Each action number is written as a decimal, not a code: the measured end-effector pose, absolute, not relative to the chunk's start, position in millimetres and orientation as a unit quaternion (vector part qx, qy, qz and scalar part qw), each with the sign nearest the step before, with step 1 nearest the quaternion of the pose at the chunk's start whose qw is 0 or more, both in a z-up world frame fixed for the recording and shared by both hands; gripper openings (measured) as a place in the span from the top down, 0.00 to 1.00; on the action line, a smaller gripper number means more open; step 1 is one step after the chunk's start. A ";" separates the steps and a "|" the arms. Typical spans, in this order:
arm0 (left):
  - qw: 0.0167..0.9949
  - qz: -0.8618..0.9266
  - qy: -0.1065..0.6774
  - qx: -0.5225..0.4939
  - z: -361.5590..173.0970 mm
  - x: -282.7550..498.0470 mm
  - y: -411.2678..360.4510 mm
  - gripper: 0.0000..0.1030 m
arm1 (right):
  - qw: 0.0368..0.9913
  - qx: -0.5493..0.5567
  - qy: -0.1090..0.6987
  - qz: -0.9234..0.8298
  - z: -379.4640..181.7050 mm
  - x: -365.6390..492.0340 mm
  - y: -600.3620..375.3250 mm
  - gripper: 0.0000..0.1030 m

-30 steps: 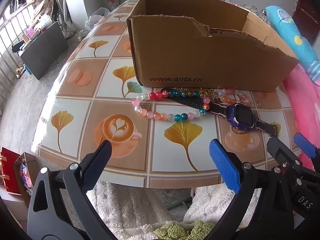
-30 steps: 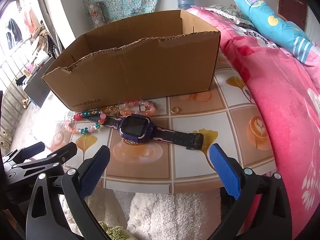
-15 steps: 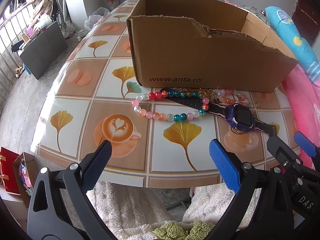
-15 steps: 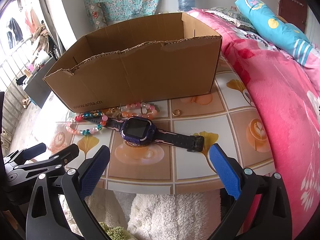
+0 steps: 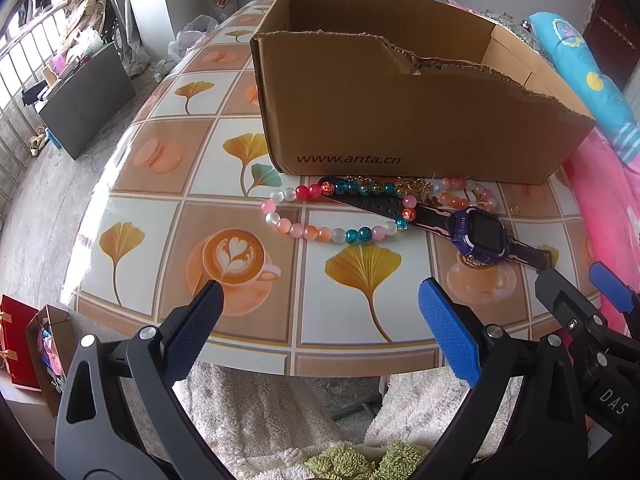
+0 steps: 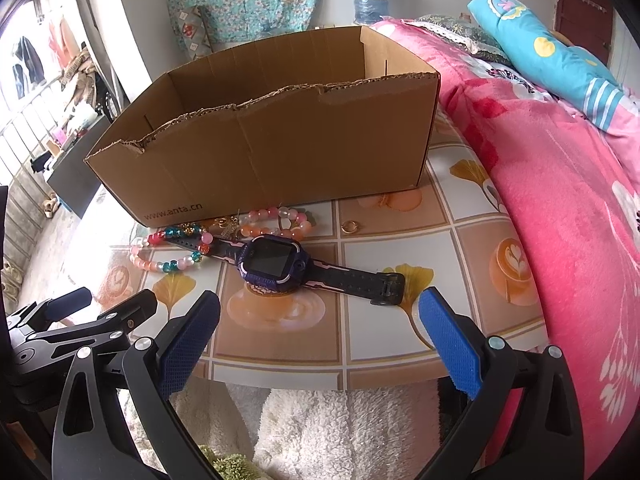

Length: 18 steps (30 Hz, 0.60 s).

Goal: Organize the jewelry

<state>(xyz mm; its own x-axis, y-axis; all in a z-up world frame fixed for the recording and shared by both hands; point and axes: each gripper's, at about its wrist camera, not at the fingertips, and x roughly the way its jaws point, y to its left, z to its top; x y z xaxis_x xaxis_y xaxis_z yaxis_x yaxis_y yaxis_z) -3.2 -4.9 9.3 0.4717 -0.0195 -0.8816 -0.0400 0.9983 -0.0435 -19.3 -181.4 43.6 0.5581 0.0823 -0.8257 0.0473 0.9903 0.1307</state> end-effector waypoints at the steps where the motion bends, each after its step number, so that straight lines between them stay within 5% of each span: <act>1: 0.858 0.006 0.513 -0.029 9.6 -3.6 -5.1 0.08 | 0.880 0.069 0.470 0.010 43.4 -19.4 -181.5 0.06; 18: 0.858 0.007 0.513 -0.030 9.9 -2.9 -4.8 0.08 | 0.881 0.068 0.469 0.009 43.5 -19.4 -181.7 0.06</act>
<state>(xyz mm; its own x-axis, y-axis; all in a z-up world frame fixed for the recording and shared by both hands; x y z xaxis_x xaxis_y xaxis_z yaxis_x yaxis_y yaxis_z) -2.9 -4.8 9.9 0.4729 -0.0191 -0.8809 -0.0423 0.9981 -0.0444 -19.4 -181.7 43.5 0.5599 0.0790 -0.8248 0.0488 0.9906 0.1280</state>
